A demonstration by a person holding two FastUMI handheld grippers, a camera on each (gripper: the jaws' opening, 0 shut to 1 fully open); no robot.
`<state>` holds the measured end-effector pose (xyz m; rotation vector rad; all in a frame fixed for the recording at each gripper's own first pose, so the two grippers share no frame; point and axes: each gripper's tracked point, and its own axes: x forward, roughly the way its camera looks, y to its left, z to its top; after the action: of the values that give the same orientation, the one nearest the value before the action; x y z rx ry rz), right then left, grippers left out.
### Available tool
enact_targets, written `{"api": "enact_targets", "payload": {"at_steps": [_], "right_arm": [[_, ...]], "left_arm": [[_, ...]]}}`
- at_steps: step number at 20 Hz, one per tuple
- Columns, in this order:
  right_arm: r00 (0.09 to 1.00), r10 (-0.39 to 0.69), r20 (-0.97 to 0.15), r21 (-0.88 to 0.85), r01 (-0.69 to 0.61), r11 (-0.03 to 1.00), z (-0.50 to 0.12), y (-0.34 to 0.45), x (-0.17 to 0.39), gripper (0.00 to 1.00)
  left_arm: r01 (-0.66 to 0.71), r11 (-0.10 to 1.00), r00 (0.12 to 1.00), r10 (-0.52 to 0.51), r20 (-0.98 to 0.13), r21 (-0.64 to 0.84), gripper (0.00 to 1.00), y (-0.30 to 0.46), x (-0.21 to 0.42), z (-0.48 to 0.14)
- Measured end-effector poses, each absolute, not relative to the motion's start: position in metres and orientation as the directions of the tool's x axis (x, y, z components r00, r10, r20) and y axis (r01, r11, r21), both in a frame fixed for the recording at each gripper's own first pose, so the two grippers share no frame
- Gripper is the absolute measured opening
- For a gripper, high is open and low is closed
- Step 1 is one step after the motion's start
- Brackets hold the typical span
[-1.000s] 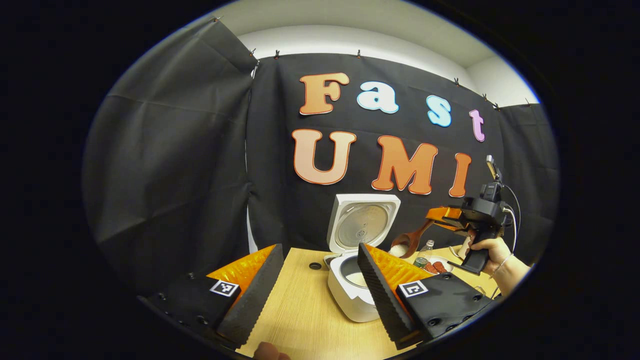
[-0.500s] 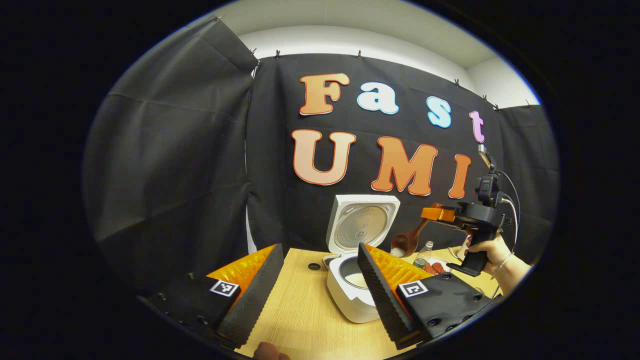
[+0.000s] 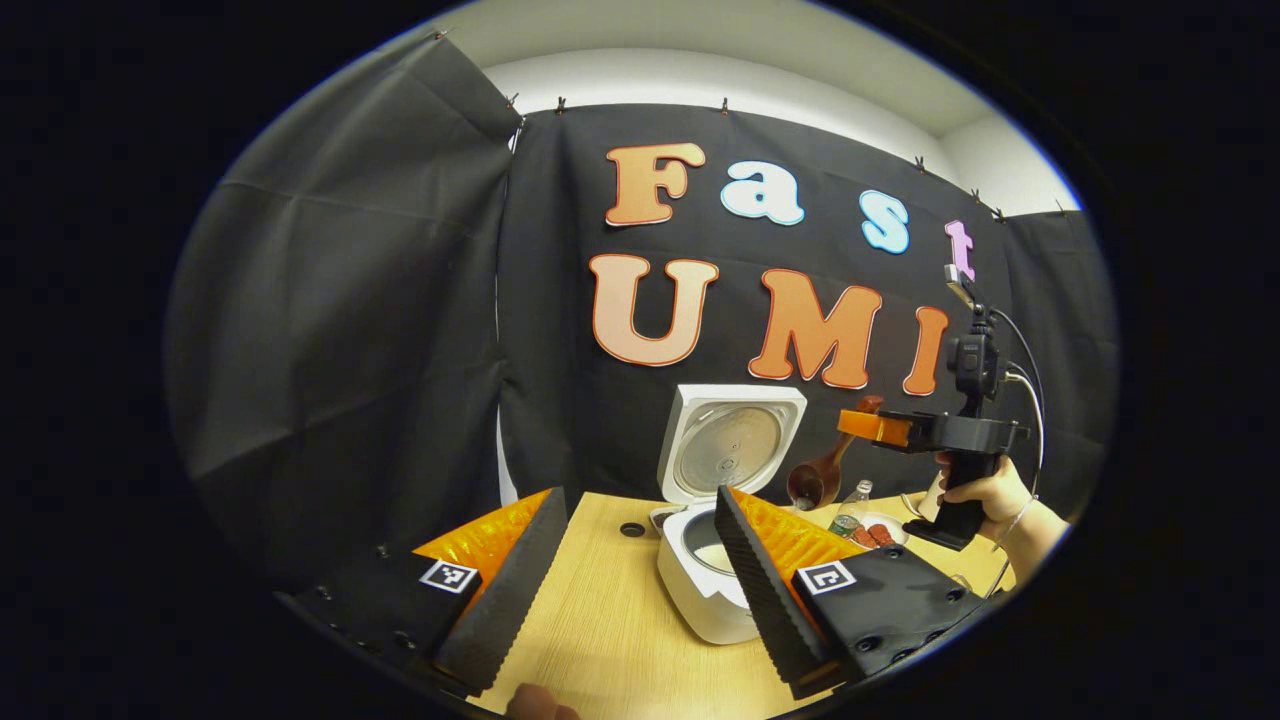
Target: Close the left gripper, press the button to open the rice cooker; take a wooden spoon from the chopstick holder with the right hand, scoop a spoonful of rice and pour it into the rice cooker, then put the wooden spoon back into the chopstick holder.
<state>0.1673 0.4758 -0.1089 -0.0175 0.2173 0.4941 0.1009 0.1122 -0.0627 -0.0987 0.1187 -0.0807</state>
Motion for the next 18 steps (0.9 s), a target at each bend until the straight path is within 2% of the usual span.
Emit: {"api": "enact_targets", "payload": {"at_steps": [9,14,18], "right_arm": [[0.827,0.516,-0.224,-0.096,-0.545,0.833,-0.112,0.488,0.15,0.16],[0.815,0.536,-0.223,0.054,-0.538,0.841,-0.109,0.459,0.141,0.16],[0.833,0.519,-0.192,0.148,-0.498,0.854,-0.089,0.403,0.127,0.16]], "left_arm": [[0.04,0.995,0.993,-0.05,-0.109,-0.097,1.0,0.119,0.093,-0.059],[0.06,0.99,0.994,-0.071,-0.088,-0.125,1.0,0.109,0.083,-0.05],[0.083,0.987,0.993,-0.094,-0.07,-0.141,1.0,0.095,0.075,-0.037]]}}
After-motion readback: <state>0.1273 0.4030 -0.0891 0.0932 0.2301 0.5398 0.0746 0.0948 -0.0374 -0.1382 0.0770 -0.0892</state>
